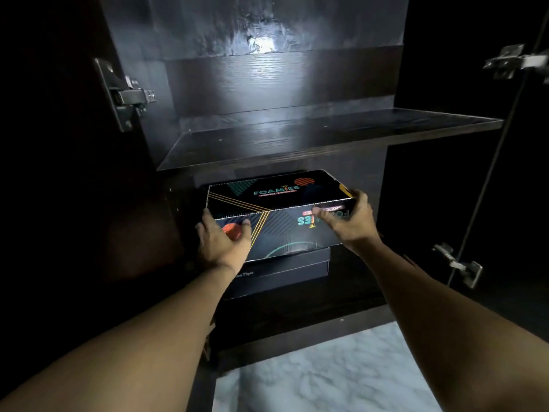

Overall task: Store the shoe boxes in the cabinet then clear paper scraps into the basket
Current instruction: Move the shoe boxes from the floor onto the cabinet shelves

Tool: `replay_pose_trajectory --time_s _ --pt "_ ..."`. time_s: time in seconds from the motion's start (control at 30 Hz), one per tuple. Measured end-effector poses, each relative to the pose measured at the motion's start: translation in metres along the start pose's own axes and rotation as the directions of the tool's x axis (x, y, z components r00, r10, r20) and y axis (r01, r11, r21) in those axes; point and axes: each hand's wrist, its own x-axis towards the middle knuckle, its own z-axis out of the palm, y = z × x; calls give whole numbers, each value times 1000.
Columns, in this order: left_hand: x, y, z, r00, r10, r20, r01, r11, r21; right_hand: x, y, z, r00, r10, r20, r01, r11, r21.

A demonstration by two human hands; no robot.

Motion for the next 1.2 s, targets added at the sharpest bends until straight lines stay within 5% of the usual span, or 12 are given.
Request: replay_pose_trajectory --time_s 0.2,0.4,0.63,0.8,1.03,1.2 --pt "-8 -15 21 933 357 45 -339 832 440 19 -5 26 991 97 -97 -103 993 -57" --pt "-1 -15 39 919 355 174 -386 711 588 16 4 46 972 -3 -237 -42 982 -185" --pt "30 -8 45 942 283 182 -336 795 505 31 11 59 998 -34 -45 28 991 -131" --pt "32 -12 50 945 276 175 -327 802 500 34 17 58 997 -46 -57 43 998 -52" --pt "29 0 49 960 212 183 -277 823 496 31 11 32 997 15 79 -4 991 -137" --pt "22 27 47 968 183 171 -243 852 465 22 -3 4 999 15 49 -2 964 -266"
